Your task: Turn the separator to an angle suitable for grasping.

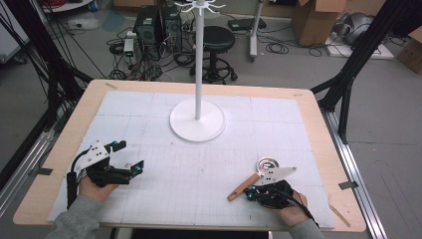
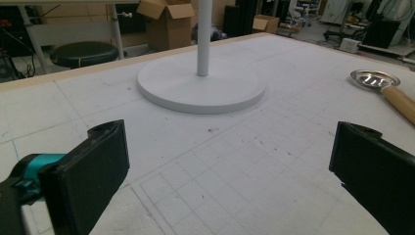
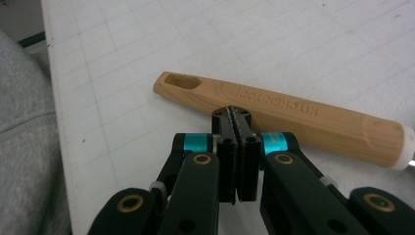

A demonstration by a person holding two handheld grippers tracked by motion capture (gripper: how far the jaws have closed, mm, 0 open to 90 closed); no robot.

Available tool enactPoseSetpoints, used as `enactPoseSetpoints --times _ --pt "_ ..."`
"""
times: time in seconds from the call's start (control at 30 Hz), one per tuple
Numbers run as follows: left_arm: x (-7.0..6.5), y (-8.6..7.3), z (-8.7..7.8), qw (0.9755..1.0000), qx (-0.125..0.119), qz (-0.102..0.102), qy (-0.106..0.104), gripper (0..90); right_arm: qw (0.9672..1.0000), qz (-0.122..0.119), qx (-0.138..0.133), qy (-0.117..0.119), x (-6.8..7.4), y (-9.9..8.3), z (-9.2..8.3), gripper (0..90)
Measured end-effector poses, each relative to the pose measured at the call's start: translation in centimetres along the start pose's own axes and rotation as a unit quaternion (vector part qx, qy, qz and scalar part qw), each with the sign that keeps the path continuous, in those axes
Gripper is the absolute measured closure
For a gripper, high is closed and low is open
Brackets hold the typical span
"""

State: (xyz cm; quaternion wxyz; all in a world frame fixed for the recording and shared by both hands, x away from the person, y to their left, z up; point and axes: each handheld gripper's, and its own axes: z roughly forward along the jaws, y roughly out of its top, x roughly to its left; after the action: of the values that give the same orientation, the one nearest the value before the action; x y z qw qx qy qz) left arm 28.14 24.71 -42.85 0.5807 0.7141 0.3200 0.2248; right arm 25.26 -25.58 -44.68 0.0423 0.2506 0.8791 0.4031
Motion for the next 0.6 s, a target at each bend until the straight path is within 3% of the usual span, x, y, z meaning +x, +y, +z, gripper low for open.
enactPoseSetpoints --times 0.6 --pt "0.0 -0.1 0.2 1.0 0.006 0.0 0.004 1.8 0.9997 0.006 -0.005 -0.022 -0.5 1.6 1.8 89.9"
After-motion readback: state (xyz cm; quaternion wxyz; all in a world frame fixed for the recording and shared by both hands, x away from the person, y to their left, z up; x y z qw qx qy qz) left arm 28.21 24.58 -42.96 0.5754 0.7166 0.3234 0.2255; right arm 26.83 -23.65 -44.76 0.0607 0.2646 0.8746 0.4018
